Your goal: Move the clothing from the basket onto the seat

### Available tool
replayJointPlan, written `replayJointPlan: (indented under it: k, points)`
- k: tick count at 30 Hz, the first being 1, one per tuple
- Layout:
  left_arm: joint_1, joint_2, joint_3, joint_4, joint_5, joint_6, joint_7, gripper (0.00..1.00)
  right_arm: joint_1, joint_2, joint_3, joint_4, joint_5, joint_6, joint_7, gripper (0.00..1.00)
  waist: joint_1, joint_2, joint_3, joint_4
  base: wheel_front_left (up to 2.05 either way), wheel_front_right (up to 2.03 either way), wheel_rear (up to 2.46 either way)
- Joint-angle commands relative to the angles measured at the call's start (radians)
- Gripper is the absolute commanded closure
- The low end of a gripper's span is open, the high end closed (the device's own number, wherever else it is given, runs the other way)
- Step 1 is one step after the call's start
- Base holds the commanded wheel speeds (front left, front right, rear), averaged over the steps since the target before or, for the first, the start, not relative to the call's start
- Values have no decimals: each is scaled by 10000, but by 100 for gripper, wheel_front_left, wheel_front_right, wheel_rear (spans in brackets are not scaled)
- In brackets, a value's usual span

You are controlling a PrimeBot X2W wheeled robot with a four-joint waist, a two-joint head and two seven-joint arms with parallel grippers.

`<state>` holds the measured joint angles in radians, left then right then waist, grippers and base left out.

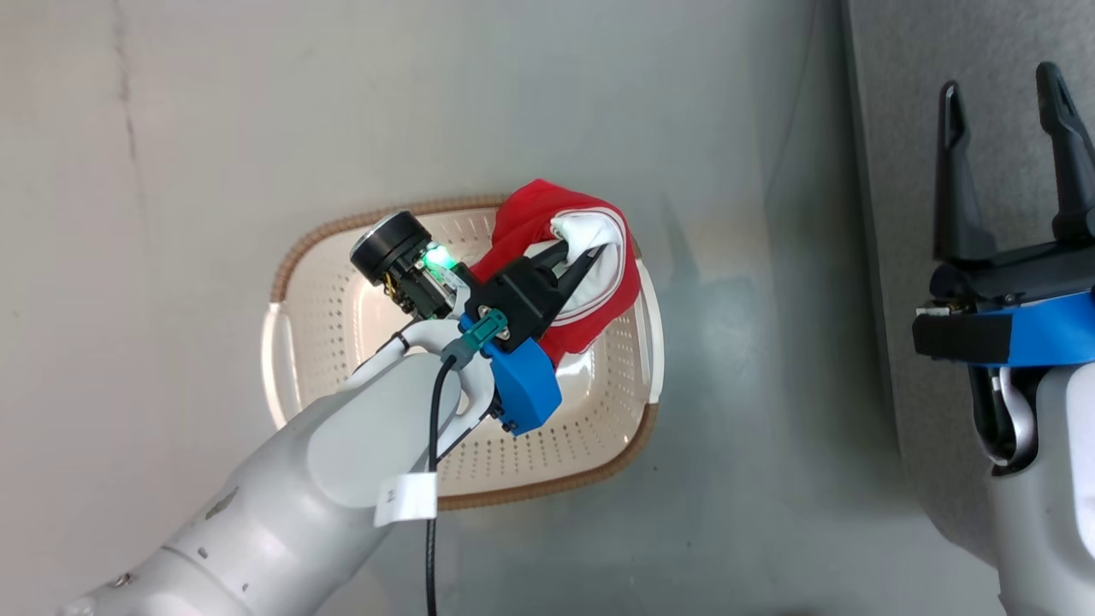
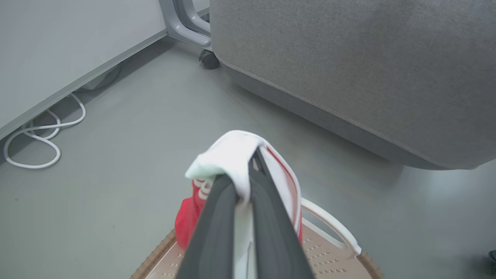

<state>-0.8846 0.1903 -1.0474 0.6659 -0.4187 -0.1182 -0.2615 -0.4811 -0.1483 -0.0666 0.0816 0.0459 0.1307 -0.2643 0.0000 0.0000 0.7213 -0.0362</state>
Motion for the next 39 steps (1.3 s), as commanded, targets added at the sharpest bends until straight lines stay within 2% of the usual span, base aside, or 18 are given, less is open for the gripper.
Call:
replayJointPlan:
  k: [1,10,20,39]
  points:
    - [185,54,246,-224,98,82,-50,100,164,-46,-2,74,30,3,-1,0,0,0,-494,151,0,0,0]
    - [1070,108,1546,-1362,729,143,-53,100,675,-21,-5,479,115,1,-3,0,0,0,-1899,302,0,0,0]
    - [1455,-143,2778,-2123,1153,174,-52,100,1411,99,-2,813,170,1,-2,0,0,0,-3313,498,0,0,0]
    - [1955,-461,3341,-2236,1425,-47,-52,100,2736,345,-118,1240,221,1,-2,0,0,0,-5622,496,0,0,0]
